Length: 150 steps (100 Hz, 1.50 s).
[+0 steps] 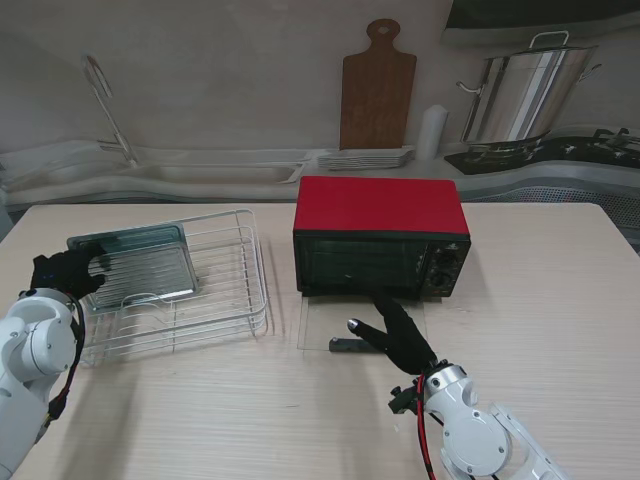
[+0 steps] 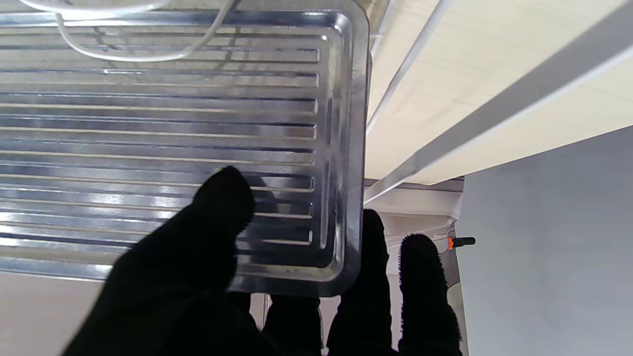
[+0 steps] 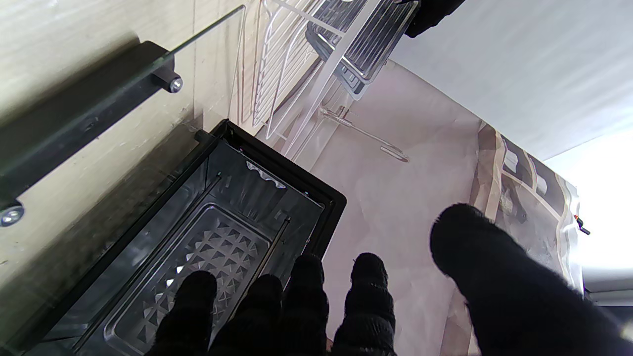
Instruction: Slide the trays into the oven
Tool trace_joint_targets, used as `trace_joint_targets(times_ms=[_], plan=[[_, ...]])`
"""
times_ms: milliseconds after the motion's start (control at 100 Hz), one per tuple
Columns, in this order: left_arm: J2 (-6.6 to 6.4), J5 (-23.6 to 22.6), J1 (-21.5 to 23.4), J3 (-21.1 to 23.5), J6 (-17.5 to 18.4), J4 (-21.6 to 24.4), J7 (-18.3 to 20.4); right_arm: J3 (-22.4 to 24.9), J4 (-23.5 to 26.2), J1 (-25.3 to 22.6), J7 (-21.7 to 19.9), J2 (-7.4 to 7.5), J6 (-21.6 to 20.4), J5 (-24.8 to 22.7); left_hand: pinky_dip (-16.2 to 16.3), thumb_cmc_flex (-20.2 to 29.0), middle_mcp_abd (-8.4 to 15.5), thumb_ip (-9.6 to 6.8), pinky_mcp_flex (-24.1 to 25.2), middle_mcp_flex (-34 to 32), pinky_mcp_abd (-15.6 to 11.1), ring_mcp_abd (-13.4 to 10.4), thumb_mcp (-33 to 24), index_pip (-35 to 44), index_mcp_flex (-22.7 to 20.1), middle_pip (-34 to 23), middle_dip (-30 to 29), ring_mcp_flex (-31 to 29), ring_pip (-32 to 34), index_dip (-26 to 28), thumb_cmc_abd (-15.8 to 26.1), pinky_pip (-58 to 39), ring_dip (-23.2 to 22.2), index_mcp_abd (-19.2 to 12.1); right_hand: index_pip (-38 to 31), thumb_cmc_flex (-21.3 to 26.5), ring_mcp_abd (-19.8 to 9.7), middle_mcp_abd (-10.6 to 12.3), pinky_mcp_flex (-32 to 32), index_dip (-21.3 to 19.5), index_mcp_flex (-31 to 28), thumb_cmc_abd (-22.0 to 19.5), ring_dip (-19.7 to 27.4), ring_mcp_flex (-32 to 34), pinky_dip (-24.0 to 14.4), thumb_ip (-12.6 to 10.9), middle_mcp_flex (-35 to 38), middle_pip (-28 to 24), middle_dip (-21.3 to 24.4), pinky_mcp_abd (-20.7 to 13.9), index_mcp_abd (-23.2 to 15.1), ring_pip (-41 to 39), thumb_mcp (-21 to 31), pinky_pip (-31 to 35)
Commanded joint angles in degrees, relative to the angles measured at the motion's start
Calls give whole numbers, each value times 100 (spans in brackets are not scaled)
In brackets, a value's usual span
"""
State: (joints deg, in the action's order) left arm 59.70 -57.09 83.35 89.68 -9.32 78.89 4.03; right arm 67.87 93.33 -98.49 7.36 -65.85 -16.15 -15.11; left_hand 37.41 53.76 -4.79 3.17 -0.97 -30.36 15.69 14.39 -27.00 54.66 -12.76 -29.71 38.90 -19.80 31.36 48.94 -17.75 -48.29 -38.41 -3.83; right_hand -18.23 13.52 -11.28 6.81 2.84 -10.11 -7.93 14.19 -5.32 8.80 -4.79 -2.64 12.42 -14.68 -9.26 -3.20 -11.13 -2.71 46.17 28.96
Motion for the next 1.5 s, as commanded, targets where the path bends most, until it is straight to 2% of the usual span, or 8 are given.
trace_joint_targets(times_ms=[0,90,120,200,560,830,1350,1490], plan=[[8,-2,47,17,36,63,127,-20,-2,-33,-90,-26,-28,-5,-33,568,17,187,-66,-500,251,157,144,-97,-299,160,601,-296,204,-309,-87,-412,-29,-227,-48,-22,-95,43,12,56,157,14,-42,-142,10,70,-137,-49,-72,-244,-128,-106,-43,118],[8,15,48,23,45,72,145,-23,-8,-29,-83,-28,-40,-2,-51,1363,-61,156,-221,-1302,309,230,604,-73,-814,837,1109,-651,396,-520,153,-706,-74,-334,-75,-25,-89,44,12,49,159,15,-46,-141,15,71,-137,-54,-75,-242,-122,-113,-43,129],[12,48,47,26,43,78,152,-25,-10,-27,-80,-29,-42,-2,-66,1651,85,103,-252,-1552,331,244,897,-47,-923,1142,1341,-720,441,-522,232,-770,-81,-361,-80,-25,-101,39,14,49,164,12,-46,-143,17,71,-137,-55,-75,-242,-121,-114,-42,130],[24,144,51,39,39,99,143,-27,-12,-25,-79,-29,-47,1,-33,2013,-107,109,-344,-1841,374,318,995,106,-1285,1013,1409,-918,619,-395,426,-940,-152,-399,-101,-27,-91,41,15,46,169,17,-49,-141,22,72,-137,-60,-77,-245,-127,-119,-41,138],[47,405,198,224,67,451,326,-32,-21,-26,-76,-30,-84,12,185,2020,-55,102,-279,-1728,526,493,334,1115,-1701,-857,2327,-928,1699,1219,528,-1446,-970,-333,-166,-29,-95,43,17,45,183,17,-51,-142,44,75,-136,-69,-80,-246,-121,-121,-38,162],[79,656,386,444,155,857,393,-31,-12,-40,-57,-35,-105,22,296,1915,-37,-158,-283,-1920,586,636,-140,1422,-2063,-1883,2882,-1114,1985,2294,514,-1606,-1827,-350,-200,-33,-93,38,19,54,185,23,-52,-142,61,78,-138,-77,-83,-246,-114,-122,-37,172],[144,1134,1139,906,296,2298,650,-14,84,-76,10,-52,-16,21,353,1634,-95,-274,-350,-2053,663,731,-635,1430,-2171,-2021,2965,-1239,2141,2461,349,-1760,-1958,-338,-277,55,-75,47,-3,76,191,119,-71,-129,63,57,-125,-136,-110,-231,-83,-156,52,246],[162,1402,1378,937,360,2688,731,-23,133,-103,102,-71,35,-11,359,1586,-133,-286,-362,-2084,686,764,-741,1416,-2200,-2035,2975,-1265,2166,2465,314,-1794,-1968,-309,-420,308,-76,57,15,131,213,486,-127,-116,39,-324,-127,-258,-160,-234,-103,-250,897,597]])
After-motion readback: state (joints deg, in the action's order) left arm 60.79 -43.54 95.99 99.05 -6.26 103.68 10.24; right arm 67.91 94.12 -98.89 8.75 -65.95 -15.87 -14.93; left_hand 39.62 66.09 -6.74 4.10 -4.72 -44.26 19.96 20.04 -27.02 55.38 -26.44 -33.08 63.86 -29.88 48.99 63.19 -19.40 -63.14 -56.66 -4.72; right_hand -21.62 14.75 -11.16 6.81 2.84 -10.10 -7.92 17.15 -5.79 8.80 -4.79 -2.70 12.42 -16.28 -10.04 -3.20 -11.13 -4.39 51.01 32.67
